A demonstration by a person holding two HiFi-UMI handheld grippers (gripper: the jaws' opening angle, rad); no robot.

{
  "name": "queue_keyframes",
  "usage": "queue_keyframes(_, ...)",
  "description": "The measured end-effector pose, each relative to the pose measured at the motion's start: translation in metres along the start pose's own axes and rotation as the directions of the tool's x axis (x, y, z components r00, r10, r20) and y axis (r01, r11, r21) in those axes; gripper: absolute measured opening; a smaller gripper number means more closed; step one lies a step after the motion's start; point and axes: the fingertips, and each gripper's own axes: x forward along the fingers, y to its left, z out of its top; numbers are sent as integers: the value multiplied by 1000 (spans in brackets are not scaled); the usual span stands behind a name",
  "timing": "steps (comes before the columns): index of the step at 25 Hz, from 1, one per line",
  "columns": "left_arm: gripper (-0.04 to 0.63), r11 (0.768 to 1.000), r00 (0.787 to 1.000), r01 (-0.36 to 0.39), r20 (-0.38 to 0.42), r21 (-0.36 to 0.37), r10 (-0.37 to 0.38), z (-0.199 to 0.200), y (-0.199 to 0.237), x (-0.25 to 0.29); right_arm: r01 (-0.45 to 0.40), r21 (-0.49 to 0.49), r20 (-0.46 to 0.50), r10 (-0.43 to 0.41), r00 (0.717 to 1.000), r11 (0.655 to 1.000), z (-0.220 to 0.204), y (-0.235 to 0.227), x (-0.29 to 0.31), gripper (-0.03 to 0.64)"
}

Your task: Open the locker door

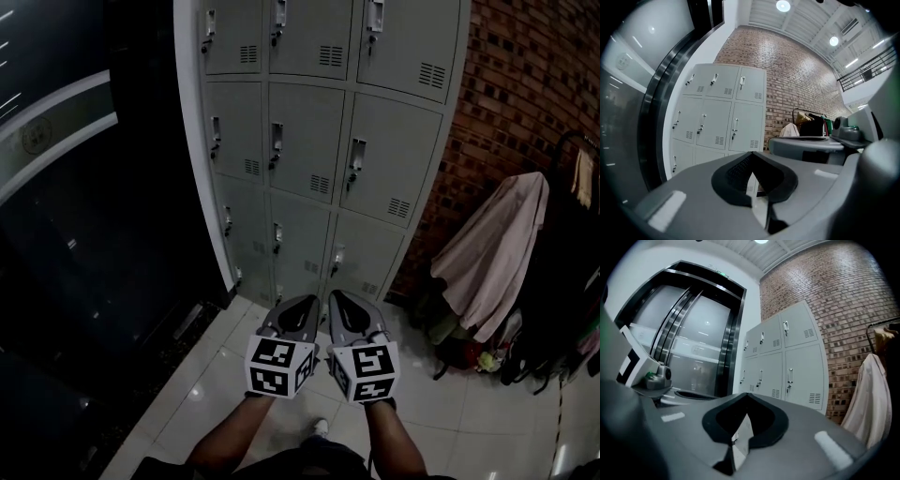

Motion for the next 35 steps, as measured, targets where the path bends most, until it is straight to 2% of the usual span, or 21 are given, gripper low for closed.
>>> queue_keyframes(4,6,1000,1000,-17,12,7,16,18,14,54,-15,0,9,15,1000,1000,6,-35,40,0)
queue_keyframes(12,5,1000,1000,1,18,14,-1,40,15,150,-22,8,20,22,1000,1000,7,-107,96,0)
queue_keyframes(21,5,1000,998,-21,63,-11,22,74,31,201,-70,-42,61,72,996,997,34,-151,150,6)
queue_keyframes(26,5,999,997,-22,78,-27,24,86,66,218,-42,-45,89,46,995,998,52,-156,192,35)
queue_keyframes(30,5,1000,996,-7,87,-28,9,87,62,241,-17,-41,96,21,995,999,52,-181,204,72)
queue_keyframes(35,5,999,995,26,98,-27,-24,99,88,276,14,-24,89,-11,996,1000,53,-200,250,103)
